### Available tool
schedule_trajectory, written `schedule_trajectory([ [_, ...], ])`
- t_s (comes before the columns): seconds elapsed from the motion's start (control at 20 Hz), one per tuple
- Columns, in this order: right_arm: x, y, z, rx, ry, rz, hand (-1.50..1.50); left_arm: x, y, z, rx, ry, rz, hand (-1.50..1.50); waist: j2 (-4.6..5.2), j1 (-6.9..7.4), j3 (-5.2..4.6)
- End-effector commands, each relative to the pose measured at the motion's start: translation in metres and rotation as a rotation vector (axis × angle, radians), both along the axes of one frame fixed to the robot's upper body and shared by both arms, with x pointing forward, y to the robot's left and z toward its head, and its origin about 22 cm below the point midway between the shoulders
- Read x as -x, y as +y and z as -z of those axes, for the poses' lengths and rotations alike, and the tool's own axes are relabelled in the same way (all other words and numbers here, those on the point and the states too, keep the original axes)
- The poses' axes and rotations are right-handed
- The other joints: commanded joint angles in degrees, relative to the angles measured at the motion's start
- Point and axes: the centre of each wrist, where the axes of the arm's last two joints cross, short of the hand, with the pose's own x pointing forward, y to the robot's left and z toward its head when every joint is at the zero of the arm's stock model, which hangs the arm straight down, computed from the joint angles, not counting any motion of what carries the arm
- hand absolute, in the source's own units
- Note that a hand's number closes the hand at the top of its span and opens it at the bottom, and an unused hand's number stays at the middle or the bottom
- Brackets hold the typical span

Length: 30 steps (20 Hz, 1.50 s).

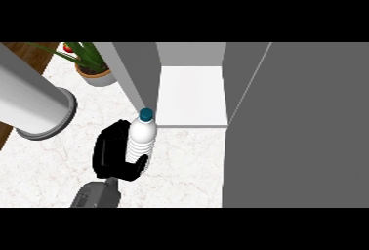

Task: Pick up the bottled water, place it into the cabinet and close the cabinet

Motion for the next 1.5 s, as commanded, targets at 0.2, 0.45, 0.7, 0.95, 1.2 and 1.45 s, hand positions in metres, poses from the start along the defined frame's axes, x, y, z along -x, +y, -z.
schedule_trajectory([
  [0.2, -0.003, 0.013, -0.023, -0.047, -0.073, -0.01, -1.5, 0.019, -0.072, -0.065, -0.025, -0.068, 0.121, 1.5, -0.11, -0.1, -0.01],
  [0.45, -0.004, 0.0, -0.016, -0.052, -0.056, -0.025, -1.5, 0.018, -0.109, -0.103, -0.052, -0.058, 0.127, 1.5, 0.04, -0.65, 0.0],
  [0.7, -0.012, 0.011, -0.019, -0.047, -0.093, -0.035, -1.5, 0.007, -0.134, -0.153, -0.073, -0.029, 0.099, 1.5, 0.14, -0.8, 0.0],
  [0.95, -0.009, 0.004, -0.02, -0.037, -0.076, -0.016, -1.5, -0.019, -0.156, -0.171, -0.116, -0.051, 0.025, 1.5, 0.25, -1.67, -0.02],
  [1.2, -0.013, -0.003, -0.016, -0.046, -0.076, 0.001, -1.5, -0.032, -0.167, -0.186, -0.147, -0.044, -0.044, 1.5, 0.22, -0.97, 0.0],
  [1.45, -0.011, -0.006, -0.025, -0.017, -0.078, -0.012, -1.5, -0.054, -0.172, -0.175, -0.22, -0.03, -0.07, 1.5, 0.34, -1.31, -0.03],
])
